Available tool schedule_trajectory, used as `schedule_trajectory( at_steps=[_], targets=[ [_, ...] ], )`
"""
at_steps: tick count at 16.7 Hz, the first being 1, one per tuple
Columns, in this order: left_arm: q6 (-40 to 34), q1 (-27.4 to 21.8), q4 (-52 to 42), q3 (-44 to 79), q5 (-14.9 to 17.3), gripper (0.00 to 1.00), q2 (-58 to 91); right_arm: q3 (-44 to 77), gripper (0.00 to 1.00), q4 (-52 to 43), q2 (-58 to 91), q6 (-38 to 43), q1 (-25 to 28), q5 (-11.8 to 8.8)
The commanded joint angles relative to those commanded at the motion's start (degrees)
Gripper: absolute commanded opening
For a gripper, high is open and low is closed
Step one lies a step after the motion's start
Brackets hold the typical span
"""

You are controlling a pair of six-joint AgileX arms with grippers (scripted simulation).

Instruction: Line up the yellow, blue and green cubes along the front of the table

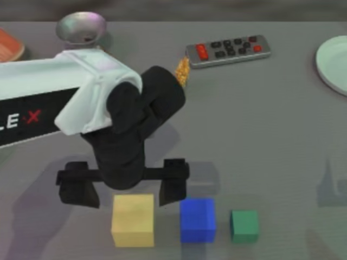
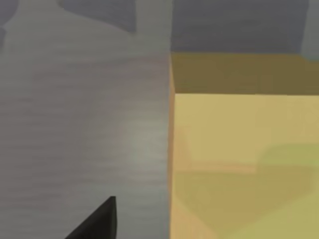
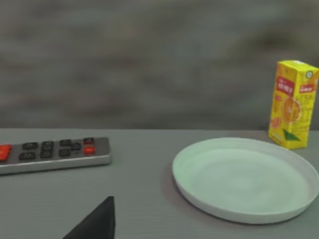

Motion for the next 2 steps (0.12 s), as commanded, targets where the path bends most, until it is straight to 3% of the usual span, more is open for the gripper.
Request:
schedule_trajectory(
  at_steps=[2],
  targets=[
    [0.0, 0.1, -0.7, 0.5, 0.0, 1.0, -0.5, 0.0, 1.0, 0.0, 0.0, 0.0, 0.0, 0.0]
  ],
)
